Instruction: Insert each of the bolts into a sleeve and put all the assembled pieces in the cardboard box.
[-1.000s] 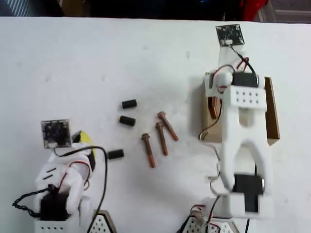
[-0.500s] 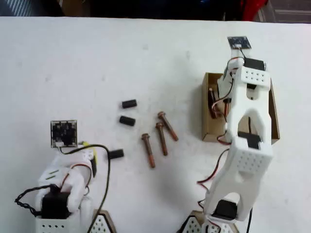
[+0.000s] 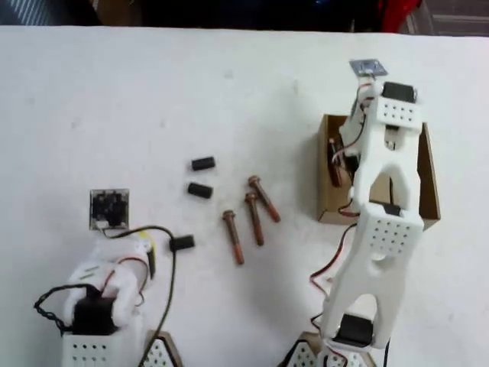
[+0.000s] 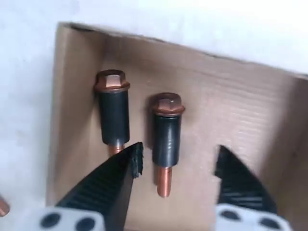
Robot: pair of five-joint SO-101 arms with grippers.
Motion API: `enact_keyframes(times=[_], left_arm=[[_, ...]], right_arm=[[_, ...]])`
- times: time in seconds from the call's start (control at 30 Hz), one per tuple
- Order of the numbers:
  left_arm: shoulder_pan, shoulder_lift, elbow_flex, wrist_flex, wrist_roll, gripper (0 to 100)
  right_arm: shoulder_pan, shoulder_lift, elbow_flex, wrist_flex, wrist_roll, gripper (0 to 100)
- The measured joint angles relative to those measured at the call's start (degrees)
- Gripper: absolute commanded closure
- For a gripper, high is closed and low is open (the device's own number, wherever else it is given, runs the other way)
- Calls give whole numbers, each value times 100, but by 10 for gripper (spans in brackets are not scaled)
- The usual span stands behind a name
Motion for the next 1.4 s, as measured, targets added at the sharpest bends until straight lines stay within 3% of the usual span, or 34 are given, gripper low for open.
enact_keyframes(times=[0.3, 0.6, 0.87, 1.2, 1.4], left_arm=[[0, 0, 9, -18, 0, 978], [0, 0, 237, -18, 0, 978], [0, 0, 237, -18, 0, 978], [-18, 0, 237, -18, 0, 978], [-492, 0, 237, -18, 9, 978]], right_arm=[[-97, 0, -1459, 782, 0, 730], [-580, -105, -1626, 800, -484, 961], [-1257, -1266, -1600, 800, -492, 976], [-2426, -3640, 536, 800, -492, 976], [-3209, -4563, 1495, 800, -492, 977]])
